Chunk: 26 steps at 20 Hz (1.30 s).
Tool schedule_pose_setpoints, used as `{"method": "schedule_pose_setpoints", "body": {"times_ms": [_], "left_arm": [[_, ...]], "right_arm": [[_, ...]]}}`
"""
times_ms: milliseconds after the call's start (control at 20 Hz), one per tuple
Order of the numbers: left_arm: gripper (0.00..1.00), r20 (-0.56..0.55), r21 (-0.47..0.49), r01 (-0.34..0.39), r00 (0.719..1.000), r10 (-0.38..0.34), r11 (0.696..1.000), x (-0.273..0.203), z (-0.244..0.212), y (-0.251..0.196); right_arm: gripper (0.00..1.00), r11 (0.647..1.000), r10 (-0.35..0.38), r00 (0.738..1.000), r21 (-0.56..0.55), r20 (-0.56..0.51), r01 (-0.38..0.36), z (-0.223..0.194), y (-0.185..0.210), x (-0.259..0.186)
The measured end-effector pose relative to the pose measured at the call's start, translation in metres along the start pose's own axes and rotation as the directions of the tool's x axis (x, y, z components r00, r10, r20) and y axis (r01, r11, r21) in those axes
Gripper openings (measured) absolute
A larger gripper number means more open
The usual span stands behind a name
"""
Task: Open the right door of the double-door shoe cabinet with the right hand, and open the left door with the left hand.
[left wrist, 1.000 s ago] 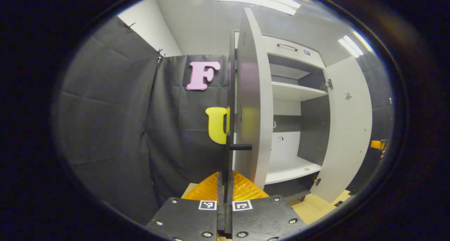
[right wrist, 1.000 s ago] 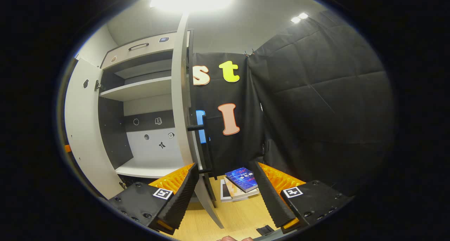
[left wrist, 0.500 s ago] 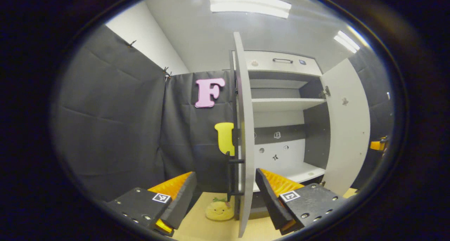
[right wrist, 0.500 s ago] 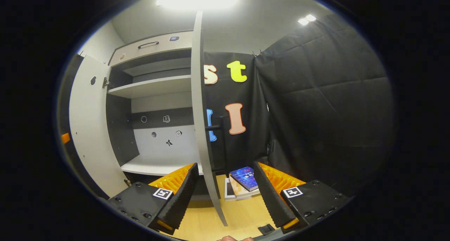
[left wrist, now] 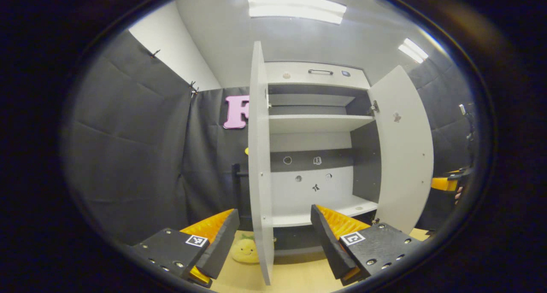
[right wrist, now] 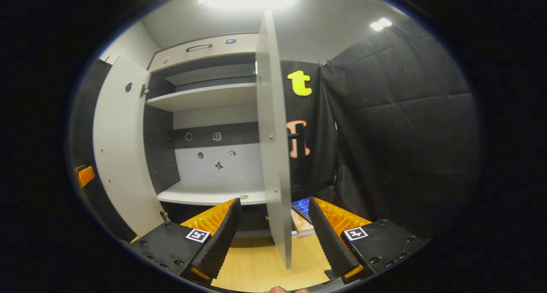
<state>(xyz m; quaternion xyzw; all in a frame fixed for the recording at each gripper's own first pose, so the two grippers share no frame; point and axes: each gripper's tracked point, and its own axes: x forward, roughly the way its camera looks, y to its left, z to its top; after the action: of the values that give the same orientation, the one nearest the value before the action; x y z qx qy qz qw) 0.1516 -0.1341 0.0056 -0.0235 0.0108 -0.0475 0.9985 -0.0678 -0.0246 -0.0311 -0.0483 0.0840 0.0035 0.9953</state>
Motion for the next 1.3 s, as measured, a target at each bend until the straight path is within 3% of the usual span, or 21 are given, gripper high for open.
{"method": "schedule_pose_setpoints", "body": {"times_ms": [200,550,900,1300], "left_arm": [[0.97,-0.034,0.006,0.012,0.999,-0.012,1.000,-0.003,-0.011,-0.006],[0.96,-0.071,-0.008,0.006,0.997,-0.007,1.000,0.000,-0.023,-0.009],[0.98,-0.088,-0.011,0.006,0.996,-0.007,1.000,-0.001,-0.034,-0.017],[0.96,-0.113,0.000,-0.028,0.993,0.028,1.000,-0.007,-0.039,-0.017]], "right_arm": [[0.98,1.000,0.009,1.000,-0.028,0.026,-0.008,0.001,0.014,0.000],[0.98,0.988,-0.008,1.000,0.152,0.001,0.008,-0.025,0.037,0.001],[0.98,0.992,-0.019,0.999,0.128,-0.032,0.023,-0.055,0.040,-0.005],[0.98,0.993,0.049,0.998,0.111,-0.051,-0.043,-0.070,0.052,0.000]]}}
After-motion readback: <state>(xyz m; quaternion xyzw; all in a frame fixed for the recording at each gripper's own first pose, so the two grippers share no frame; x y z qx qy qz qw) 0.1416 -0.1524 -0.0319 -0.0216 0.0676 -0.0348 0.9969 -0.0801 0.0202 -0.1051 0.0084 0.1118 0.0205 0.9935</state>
